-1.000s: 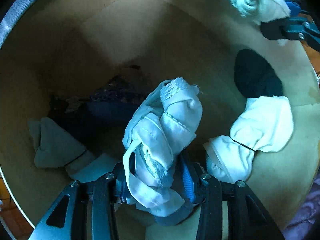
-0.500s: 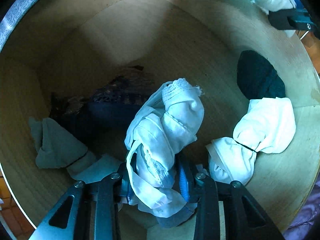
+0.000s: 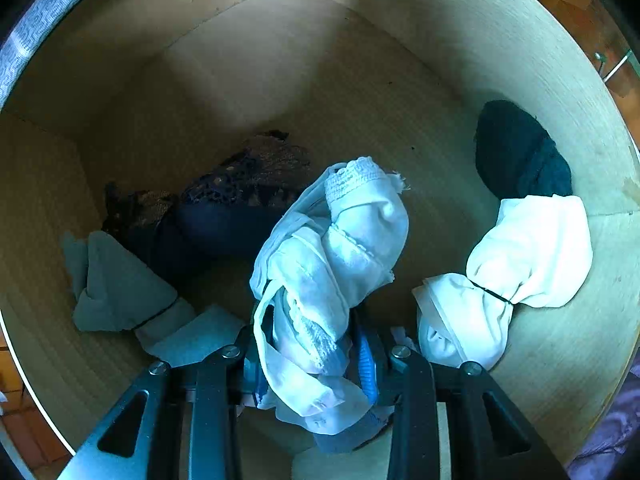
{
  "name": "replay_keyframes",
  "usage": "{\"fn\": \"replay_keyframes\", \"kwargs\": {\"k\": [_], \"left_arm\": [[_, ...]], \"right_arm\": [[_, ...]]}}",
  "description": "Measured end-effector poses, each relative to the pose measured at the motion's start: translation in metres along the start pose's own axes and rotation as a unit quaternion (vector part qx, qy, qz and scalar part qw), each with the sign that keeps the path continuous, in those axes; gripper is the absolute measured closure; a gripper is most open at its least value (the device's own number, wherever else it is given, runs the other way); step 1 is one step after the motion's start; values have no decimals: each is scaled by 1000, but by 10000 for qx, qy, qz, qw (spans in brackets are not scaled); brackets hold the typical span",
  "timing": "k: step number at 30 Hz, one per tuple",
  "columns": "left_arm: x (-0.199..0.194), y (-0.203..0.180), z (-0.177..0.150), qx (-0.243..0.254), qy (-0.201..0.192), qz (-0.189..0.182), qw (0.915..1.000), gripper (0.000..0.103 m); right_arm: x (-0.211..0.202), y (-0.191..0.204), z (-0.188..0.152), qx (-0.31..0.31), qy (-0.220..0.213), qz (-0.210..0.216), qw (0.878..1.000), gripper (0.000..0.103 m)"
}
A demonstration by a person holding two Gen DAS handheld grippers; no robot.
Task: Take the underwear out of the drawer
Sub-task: 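Carry the light green knit item into the tin box and open the right gripper, then withdraw the right tool up from the tin box toward the drawer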
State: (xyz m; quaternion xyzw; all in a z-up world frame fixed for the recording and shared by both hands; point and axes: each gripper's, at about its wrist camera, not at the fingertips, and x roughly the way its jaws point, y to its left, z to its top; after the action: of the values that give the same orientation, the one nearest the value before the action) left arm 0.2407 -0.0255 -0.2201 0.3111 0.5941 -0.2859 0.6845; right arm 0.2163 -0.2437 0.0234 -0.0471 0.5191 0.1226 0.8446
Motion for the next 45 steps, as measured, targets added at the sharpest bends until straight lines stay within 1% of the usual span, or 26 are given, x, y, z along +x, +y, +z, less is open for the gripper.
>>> {"fn": "replay_keyframes", "kwargs": {"k": [4,8,13,15,21,24,27,29,32,35,36,40,41,44,45], "left_arm": [[-1,4,2,-12,-5,-48,10000,69],[0,8,2,-36,-24,-95,9999,69],[0,14,2,-84,-31,-150,9998,69],[0,16,3,-100,-33,-171,9998,69],[0,26,3,-221,-65,-313,9992,69],[0,31,3,-269,-82,-373,9989,69],[-3,34,2,-308,-100,-415,9986,69],[-3,37,1,-328,-113,-447,9984,69],[-2,41,0,-362,-125,-503,9980,69],[-2,46,-1,-385,-135,-536,9977,69],[-2,47,-1,-388,-135,-543,9977,69],[-3,47,-2,-394,-139,-536,9977,69],[-3,47,-2,-404,-149,-533,9977,69],[-1,45,-1,-405,-148,-518,9977,69],[-1,46,-1,-408,-147,-519,9977,69]], "right_arm": [[-16,6,36,-48,-356,161,9992,70],[-21,8,77,-7,-638,272,9976,69],[-8,2,132,212,-736,510,9958,69],[4,1,159,295,-672,592,9955,69],[55,-7,235,576,-376,513,9963,69],[87,-11,262,654,-134,343,9972,68],[111,-19,283,795,14,239,9965,68],[126,-23,293,862,126,143,9961,67],[147,-32,306,999,295,-115,9945,66],[160,-39,313,1059,350,-224,9935,66],[163,-40,315,1047,324,-345,9934,66],[174,-39,315,901,360,-510,9940,65],[173,-37,315,851,340,-524,9944,64],[167,-34,311,838,247,-466,9951,56],[163,-33,310,833,217,-435,9953,51]]}}
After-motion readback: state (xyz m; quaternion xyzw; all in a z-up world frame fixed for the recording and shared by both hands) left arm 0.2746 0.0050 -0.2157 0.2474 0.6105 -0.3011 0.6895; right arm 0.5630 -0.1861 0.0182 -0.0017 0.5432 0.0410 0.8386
